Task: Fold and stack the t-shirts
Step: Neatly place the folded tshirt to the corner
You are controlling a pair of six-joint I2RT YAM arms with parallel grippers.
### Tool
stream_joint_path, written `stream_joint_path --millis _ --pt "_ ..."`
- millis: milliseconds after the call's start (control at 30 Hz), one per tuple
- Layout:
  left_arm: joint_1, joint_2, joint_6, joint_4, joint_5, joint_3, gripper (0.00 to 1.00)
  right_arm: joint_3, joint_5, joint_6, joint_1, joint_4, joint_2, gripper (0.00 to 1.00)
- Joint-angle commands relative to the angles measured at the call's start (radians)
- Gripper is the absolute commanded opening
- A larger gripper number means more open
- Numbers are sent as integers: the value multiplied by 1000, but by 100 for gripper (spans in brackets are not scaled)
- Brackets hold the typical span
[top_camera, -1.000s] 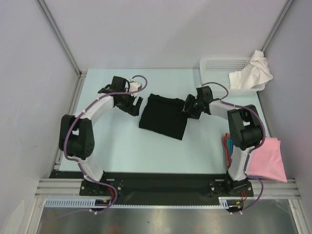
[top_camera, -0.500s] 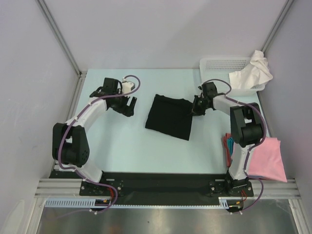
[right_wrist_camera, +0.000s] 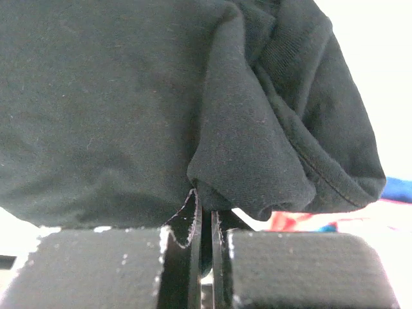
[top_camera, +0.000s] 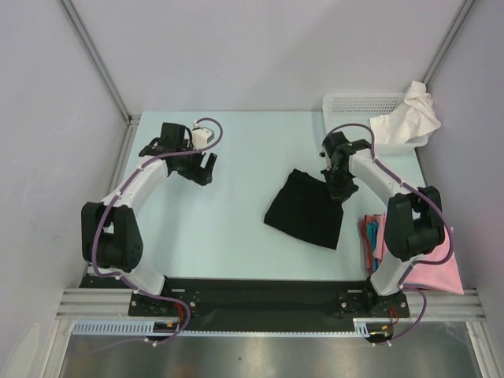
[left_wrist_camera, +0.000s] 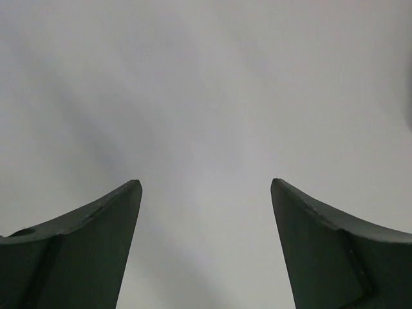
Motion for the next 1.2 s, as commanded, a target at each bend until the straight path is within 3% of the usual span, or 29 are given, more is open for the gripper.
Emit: stream_joint_path --millis 0,267,600,733,900,1167 --pt "28 -47 26 -1 13 65 87 37 125 -126 28 -161 -80 0" --pt "69 -33 49 -7 17 99 87 -129 379 -319 139 -276 -299 0" --pt "97 -15 56 7 20 105 87 -132 364 -464 182 -527 -474 0" --pt "102 -16 51 13 13 105 87 -122 379 -506 167 -530 -566 0" --pt "100 -19 49 16 5 107 87 -56 450 -677 115 -529 -614 0" --pt "102 -25 51 20 -3 104 87 -16 364 -767 79 -530 -695 0"
